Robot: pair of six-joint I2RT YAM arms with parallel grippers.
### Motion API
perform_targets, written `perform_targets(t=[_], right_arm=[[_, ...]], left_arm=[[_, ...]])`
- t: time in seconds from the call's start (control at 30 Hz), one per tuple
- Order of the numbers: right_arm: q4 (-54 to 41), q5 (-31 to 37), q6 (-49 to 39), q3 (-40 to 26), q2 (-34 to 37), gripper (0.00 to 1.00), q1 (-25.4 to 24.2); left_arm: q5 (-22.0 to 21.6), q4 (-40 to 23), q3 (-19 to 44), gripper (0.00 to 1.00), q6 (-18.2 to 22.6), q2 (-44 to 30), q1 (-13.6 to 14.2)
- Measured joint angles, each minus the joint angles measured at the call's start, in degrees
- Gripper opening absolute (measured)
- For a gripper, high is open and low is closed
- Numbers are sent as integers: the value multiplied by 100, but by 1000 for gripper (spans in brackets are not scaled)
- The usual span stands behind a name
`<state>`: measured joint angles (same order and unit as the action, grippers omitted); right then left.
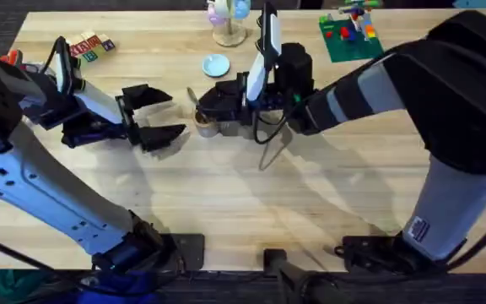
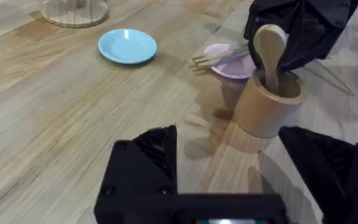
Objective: Pick up a utensil and set it on the pink plate, then put the other utensil in the container.
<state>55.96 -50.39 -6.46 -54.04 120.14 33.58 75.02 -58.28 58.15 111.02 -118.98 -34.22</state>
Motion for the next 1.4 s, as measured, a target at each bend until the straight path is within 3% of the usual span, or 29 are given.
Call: perform_targets(t=[0.1, 0.17, 0.2, 0.37, 0.4, 1.0, 1.17, 1.4], right_arm=[[-2, 2, -3, 0, 0, 40, 0], [-11, 0, -4, 0, 0, 141, 0], [-12, 2, -12, 0, 0, 229, 0], [-10, 2, -40, 2, 0, 937, 0], [-8, 2, -59, 2, 0, 979, 0], [195, 0, -125, 20, -2, 996, 0], [-183, 0, -122, 33, -195, 996, -19], [-1573, -1, -104, 37, -1216, 995, -329]], left_arm=[[0, 0, 0, 993, -1, 0, 0], [0, 0, 0, 993, -2, 0, 0], [0, 0, 0, 993, -2, 0, 0], [0, 0, -1, 993, 1, 0, 0], [0, 0, 0, 993, 1, 0, 0], [0, -13, 0, 995, 1, 0, 0], [-32, -517, 59, 996, 3, 1, 0], [-320, -1411, 577, 996, -1, 538, -16]])
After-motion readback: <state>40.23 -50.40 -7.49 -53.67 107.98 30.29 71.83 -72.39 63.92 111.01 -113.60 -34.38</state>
